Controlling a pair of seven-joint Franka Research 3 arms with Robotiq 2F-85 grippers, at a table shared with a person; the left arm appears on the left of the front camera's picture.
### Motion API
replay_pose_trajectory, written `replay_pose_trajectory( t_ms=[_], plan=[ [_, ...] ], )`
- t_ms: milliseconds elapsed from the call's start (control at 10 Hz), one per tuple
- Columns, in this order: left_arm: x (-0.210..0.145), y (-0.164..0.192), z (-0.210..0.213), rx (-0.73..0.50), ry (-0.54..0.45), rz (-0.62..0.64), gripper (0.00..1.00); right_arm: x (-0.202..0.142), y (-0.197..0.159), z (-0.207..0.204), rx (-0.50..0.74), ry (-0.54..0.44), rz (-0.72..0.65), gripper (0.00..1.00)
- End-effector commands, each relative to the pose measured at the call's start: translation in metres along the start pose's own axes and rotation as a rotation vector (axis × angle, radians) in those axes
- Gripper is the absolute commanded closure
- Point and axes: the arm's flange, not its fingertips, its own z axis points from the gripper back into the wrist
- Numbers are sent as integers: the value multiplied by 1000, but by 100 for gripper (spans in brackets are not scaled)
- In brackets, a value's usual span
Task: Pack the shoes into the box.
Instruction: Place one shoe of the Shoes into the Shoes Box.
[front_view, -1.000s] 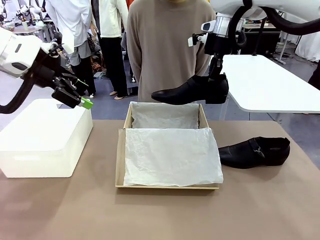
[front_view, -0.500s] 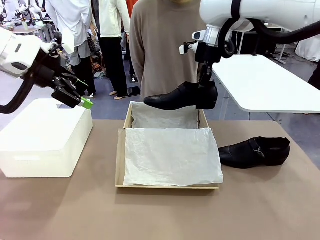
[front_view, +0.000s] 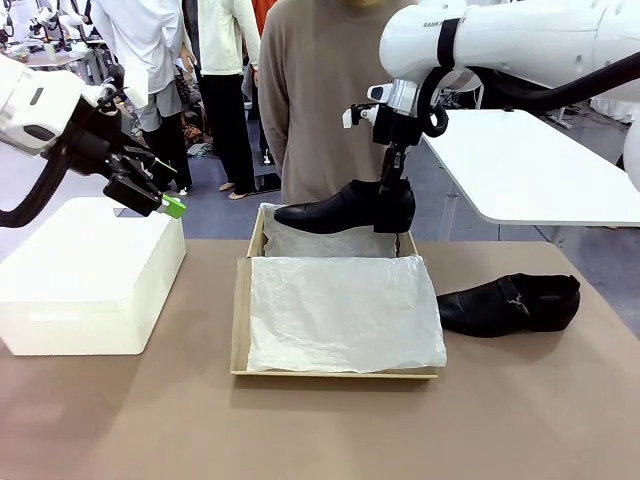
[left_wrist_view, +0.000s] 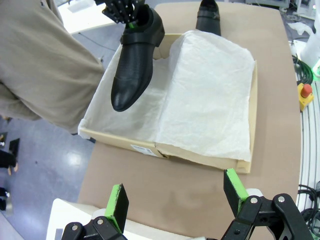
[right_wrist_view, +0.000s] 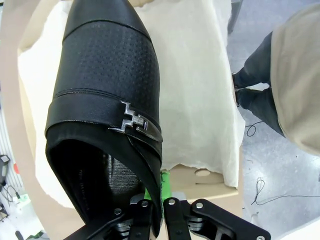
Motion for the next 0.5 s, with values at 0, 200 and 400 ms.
replay_pose_trajectory(
  t_ms=[0, 200, 400],
  plan=[
    [-1, 3, 0, -12, -21, -12, 0, 14, -8, 1, -2, -22, -39, 100],
    [-1, 3, 0, -12, -21, -12, 0, 17, -14, -16, -2, -22, -34, 100],
    [-1, 3, 0, -12, -21, -12, 0, 17, -20, -32, -8, 1, -15, 100]
  ],
)
